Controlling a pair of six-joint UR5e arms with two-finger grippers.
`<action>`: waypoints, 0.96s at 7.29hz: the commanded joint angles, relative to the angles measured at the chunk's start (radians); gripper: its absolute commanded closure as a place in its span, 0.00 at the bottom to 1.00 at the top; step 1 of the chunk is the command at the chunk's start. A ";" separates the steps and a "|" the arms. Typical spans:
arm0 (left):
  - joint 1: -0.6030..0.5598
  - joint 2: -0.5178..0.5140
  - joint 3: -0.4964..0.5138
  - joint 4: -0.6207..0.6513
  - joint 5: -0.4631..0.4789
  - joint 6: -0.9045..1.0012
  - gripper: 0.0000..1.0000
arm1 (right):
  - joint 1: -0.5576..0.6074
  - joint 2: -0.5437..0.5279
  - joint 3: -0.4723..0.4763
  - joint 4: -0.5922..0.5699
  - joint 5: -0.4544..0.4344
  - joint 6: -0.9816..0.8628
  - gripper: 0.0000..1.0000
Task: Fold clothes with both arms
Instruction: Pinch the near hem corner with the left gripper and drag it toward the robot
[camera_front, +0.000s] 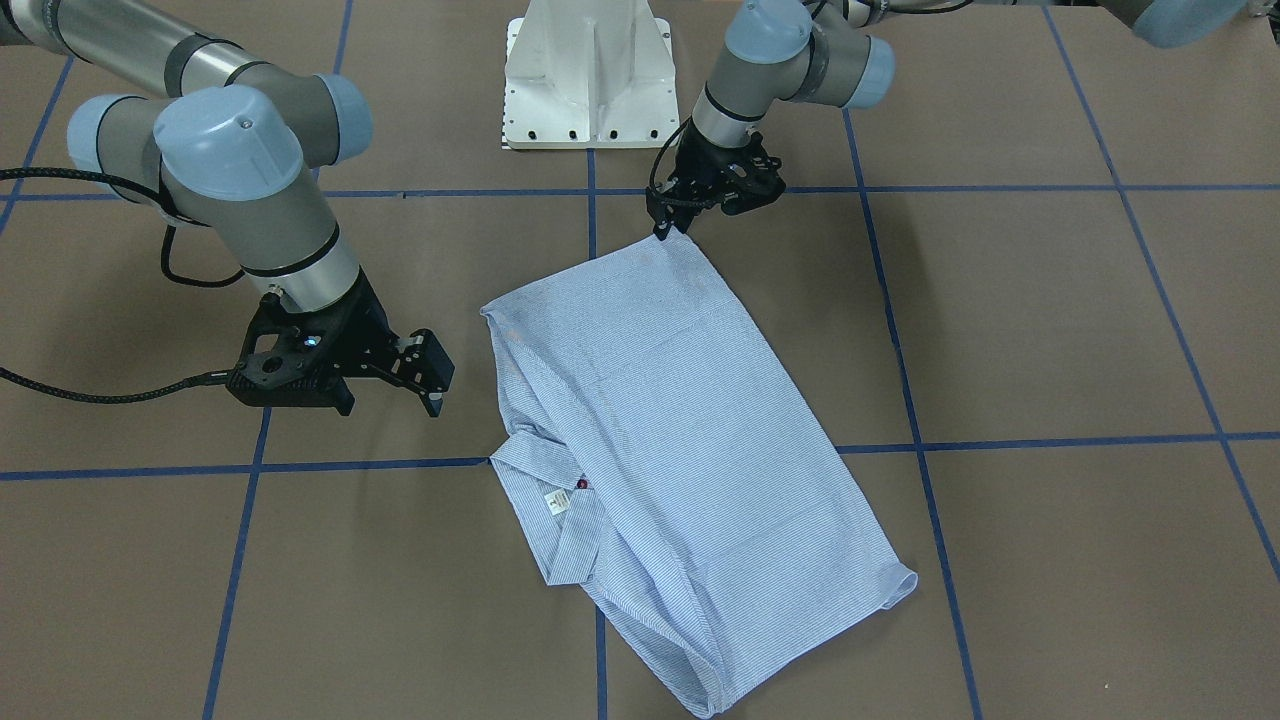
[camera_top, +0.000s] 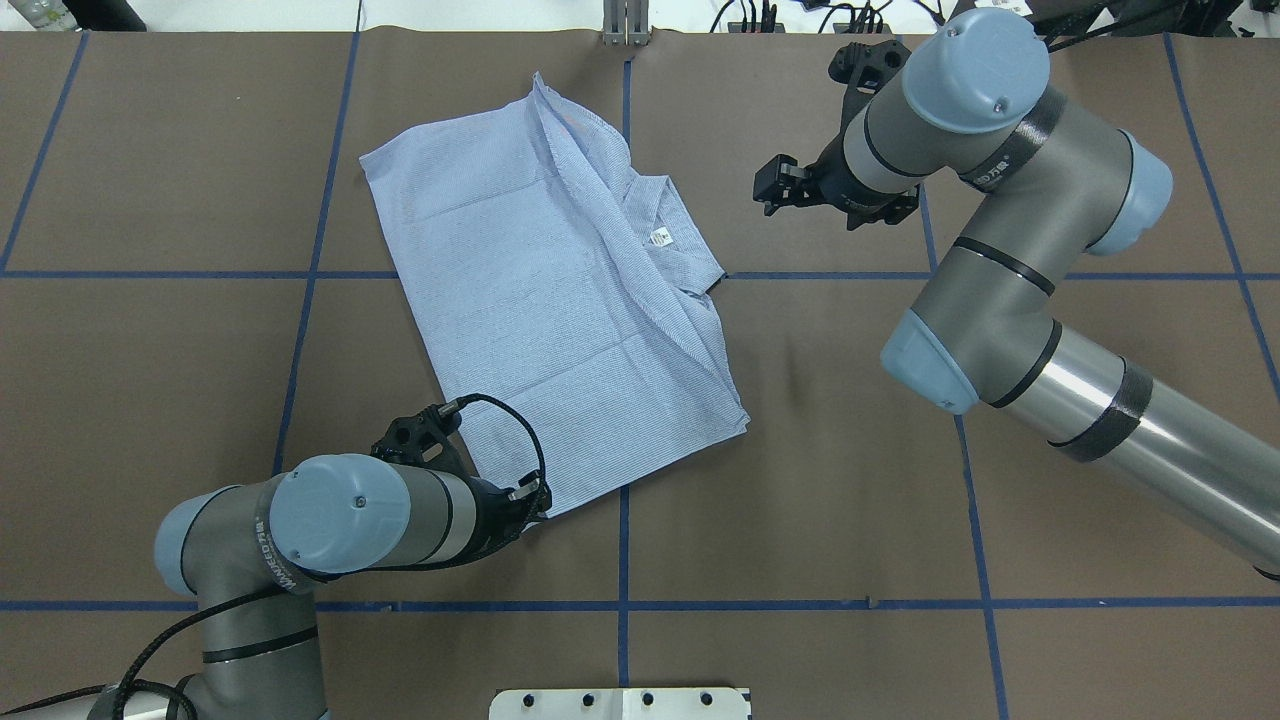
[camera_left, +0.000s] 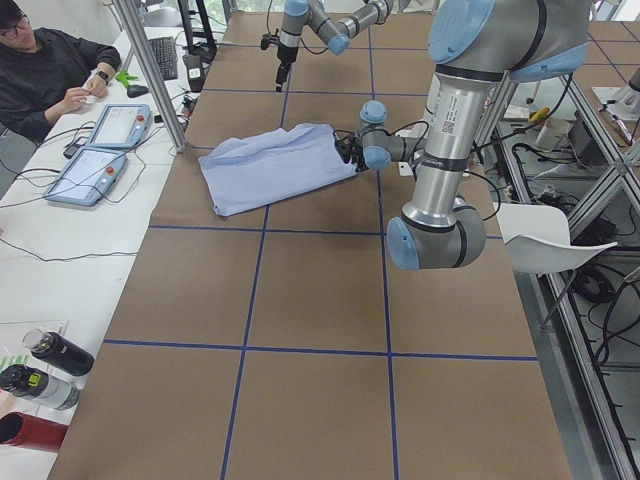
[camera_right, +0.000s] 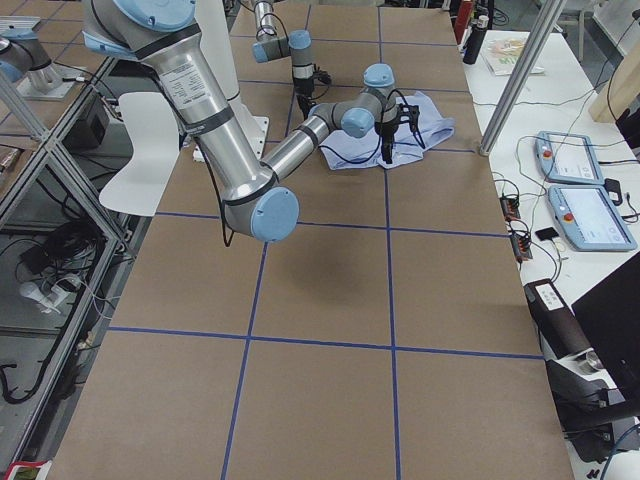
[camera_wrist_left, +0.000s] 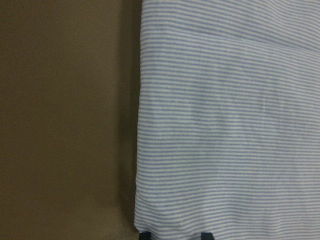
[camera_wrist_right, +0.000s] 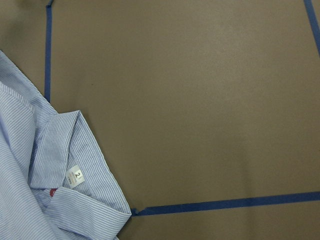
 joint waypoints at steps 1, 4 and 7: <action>0.000 0.001 0.002 0.000 0.000 0.000 0.57 | -0.001 0.000 0.003 0.000 0.001 0.004 0.00; -0.002 0.004 0.001 0.000 0.000 0.000 1.00 | 0.001 0.000 0.003 0.000 0.002 0.006 0.00; 0.002 0.011 -0.031 0.000 -0.003 0.015 1.00 | 0.001 -0.014 0.006 0.002 0.004 0.007 0.00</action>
